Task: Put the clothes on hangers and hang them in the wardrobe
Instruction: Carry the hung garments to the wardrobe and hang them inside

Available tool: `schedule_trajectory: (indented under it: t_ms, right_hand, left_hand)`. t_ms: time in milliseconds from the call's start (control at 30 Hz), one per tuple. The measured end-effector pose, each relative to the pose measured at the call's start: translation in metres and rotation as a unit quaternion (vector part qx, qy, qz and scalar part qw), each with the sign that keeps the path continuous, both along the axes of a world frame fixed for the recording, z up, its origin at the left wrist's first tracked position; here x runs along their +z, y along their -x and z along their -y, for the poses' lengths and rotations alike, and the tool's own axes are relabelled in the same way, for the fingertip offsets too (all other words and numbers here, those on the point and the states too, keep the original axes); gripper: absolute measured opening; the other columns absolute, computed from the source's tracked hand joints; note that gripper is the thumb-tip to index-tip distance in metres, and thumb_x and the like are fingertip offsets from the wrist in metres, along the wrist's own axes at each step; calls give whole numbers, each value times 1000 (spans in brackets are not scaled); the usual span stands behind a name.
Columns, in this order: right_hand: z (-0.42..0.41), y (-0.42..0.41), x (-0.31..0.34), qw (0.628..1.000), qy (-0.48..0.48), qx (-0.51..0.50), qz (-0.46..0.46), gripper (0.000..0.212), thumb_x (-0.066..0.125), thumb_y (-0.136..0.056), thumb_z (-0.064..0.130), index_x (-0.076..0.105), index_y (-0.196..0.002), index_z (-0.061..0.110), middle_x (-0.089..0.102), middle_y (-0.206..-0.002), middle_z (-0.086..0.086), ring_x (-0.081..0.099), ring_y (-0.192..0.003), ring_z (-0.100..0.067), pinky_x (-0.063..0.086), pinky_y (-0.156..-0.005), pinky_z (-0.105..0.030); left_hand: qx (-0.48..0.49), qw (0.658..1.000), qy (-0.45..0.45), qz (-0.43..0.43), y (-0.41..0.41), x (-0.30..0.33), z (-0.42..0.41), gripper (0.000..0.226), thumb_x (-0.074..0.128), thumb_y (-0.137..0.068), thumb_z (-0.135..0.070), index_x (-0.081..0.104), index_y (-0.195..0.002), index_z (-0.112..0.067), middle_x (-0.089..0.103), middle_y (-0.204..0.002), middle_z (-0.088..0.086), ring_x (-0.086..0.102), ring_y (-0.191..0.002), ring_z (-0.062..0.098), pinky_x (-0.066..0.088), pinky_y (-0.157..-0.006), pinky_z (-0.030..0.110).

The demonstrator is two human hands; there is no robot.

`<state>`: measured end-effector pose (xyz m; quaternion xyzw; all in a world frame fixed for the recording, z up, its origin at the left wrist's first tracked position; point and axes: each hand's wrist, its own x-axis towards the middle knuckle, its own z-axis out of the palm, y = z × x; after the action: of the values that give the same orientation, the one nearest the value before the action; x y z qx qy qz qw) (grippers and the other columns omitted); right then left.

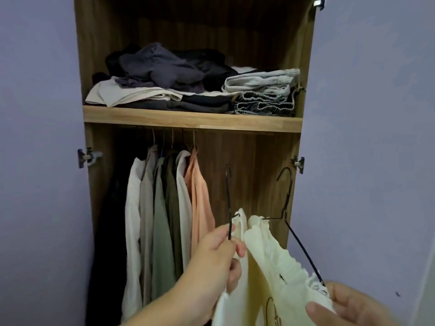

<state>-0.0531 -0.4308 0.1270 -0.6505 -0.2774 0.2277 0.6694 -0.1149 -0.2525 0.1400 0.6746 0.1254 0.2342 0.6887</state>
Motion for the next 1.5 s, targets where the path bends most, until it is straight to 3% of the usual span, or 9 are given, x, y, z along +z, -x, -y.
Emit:
schedule_trajectory:
  t_ms: [67, 133, 200, 333, 633, 967, 1167, 1367, 1500]
  right_hand:
    - [-15, -25, 0, 999, 2, -27, -17, 22, 76, -57, -20, 68, -77, -13, 71, -66, -18, 68, -49, -16, 46, -42, -12]
    - [-31, -50, -11, 998, -1, -63, 22, 25, 85, -52, -2, 71, -72, -3, 75, -79, -10, 70, -61, -12, 46, -50, -7]
    - [-49, -74, -14, 996, 5, -88, 33, 15, 75, -63, -11, 70, -66, 3, 75, -86, -8, 69, -65, -13, 45, -53, -4]
    - [-90, -117, -18, 993, 18, -105, 57, 18, 66, -72, -16, 67, -64, 0, 72, -62, 3, 61, -44, 1, 50, -56, -11]
    - [-215, -222, -4, 977, 105, -145, 118, 19, 68, -81, 9, 58, -64, 11, 54, -38, 7, 54, -41, -1, 39, -45, -3]
    - [-329, -298, 9, 988, 16, -116, 101, 12, 62, -85, 7, 62, -83, -5, 66, -68, -20, 57, -53, -17, 44, -47, -19]
    - [-373, -344, 17, 990, -11, -83, 117, 19, 62, -86, 10, 53, -79, -7, 51, -62, -15, 41, -53, -17, 33, -44, -19]
    - [-410, -375, 27, 989, -36, -39, 140, 17, 61, -87, 13, 56, -75, 3, 49, -61, -7, 41, -52, -13, 32, -46, -22]
    - [-441, -387, 29, 979, -38, -23, 198, 20, 60, -88, 16, 56, -69, 19, 49, -58, 7, 42, -47, -1, 34, -45, -13]
  left_hand:
    - [9, 1000, -17, -8, -26, 3, -10, 25, 29, -95, -1, 49, -82, -5, 41, -34, -4, 28, -29, 6, 26, -31, 16]
    - [19, 999, -25, -17, -53, 6, -25, 27, 31, -97, -6, 51, -79, -10, 39, -35, -5, 28, -31, 6, 25, -33, 18]
    - [30, 999, -32, -18, -80, 7, -45, 26, 34, -98, -8, 54, -81, -9, 37, -38, -7, 28, -33, 7, 24, -36, 20]
    - [44, 997, -58, 8, -133, 7, -93, 29, 37, -96, -7, 58, -81, -20, 46, -53, -2, 30, -39, 9, 26, -40, 22]
    - [108, 985, -124, 47, -245, 25, -232, 39, 37, -93, -2, 45, -73, -35, 46, -74, 15, 31, -45, 18, 25, -46, 28]
    - [155, 975, -151, 49, -353, 57, -339, 30, 38, -91, -1, 51, -65, -10, 37, -40, -1, 32, -36, 13, 24, -45, 26]
    - [239, 952, -187, 34, -398, 66, -390, 31, 42, -91, -8, 54, -64, -19, 50, -60, 3, 50, -63, 24, 37, -62, 30]
    - [317, 925, -211, 16, -418, 74, -418, 24, 43, -94, -3, 58, -96, 15, 60, -82, 26, 59, -93, 44, 44, -63, 24]
    - [356, 886, -289, -71, -424, 81, -438, 27, 46, -93, -9, 58, -105, 12, 61, -106, 31, 59, -101, 44, 48, -82, 42]
